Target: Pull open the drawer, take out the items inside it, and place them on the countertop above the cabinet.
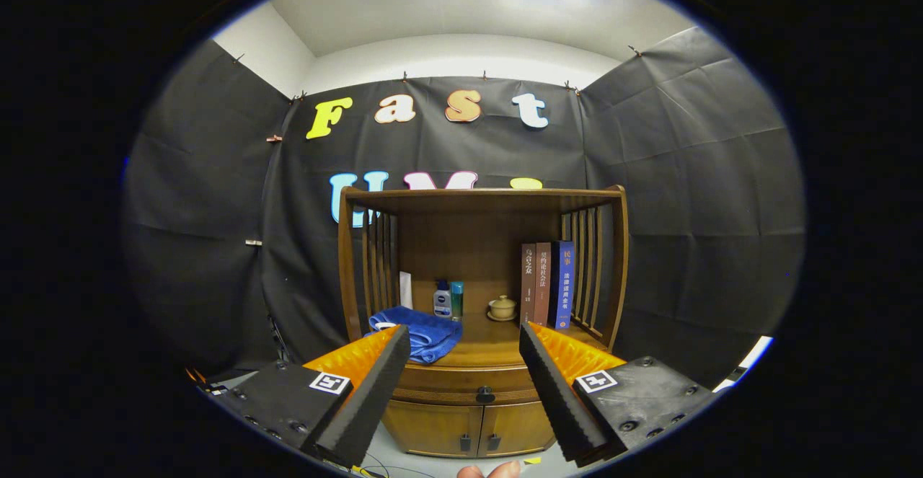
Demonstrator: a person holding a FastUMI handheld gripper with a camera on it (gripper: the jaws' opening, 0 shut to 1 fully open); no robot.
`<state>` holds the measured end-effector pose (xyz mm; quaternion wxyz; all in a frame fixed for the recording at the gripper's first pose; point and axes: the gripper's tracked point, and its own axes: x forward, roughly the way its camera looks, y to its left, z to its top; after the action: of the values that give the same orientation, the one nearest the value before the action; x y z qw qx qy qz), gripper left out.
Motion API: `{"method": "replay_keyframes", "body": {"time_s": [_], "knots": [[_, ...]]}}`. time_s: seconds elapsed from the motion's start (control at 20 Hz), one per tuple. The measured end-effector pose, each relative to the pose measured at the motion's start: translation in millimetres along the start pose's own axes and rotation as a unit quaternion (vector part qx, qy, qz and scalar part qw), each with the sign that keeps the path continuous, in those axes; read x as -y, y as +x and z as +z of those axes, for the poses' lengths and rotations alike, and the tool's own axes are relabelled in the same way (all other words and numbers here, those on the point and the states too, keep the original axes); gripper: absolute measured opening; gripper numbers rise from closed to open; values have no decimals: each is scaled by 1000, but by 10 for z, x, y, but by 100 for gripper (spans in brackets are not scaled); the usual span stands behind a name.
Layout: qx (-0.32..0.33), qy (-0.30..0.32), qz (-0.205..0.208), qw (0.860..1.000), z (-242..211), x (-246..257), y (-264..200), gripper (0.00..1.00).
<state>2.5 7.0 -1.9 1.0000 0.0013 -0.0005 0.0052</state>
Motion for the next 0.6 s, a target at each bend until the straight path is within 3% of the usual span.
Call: {"method": "replay_keyframes", "body": {"time_s": [0.25, 0.6], "knots": [[2, -10, -4, 1000, -253, 14, 343, 98], [-53, -28, -15, 998, -1425, 210, 1016, 98]]}}
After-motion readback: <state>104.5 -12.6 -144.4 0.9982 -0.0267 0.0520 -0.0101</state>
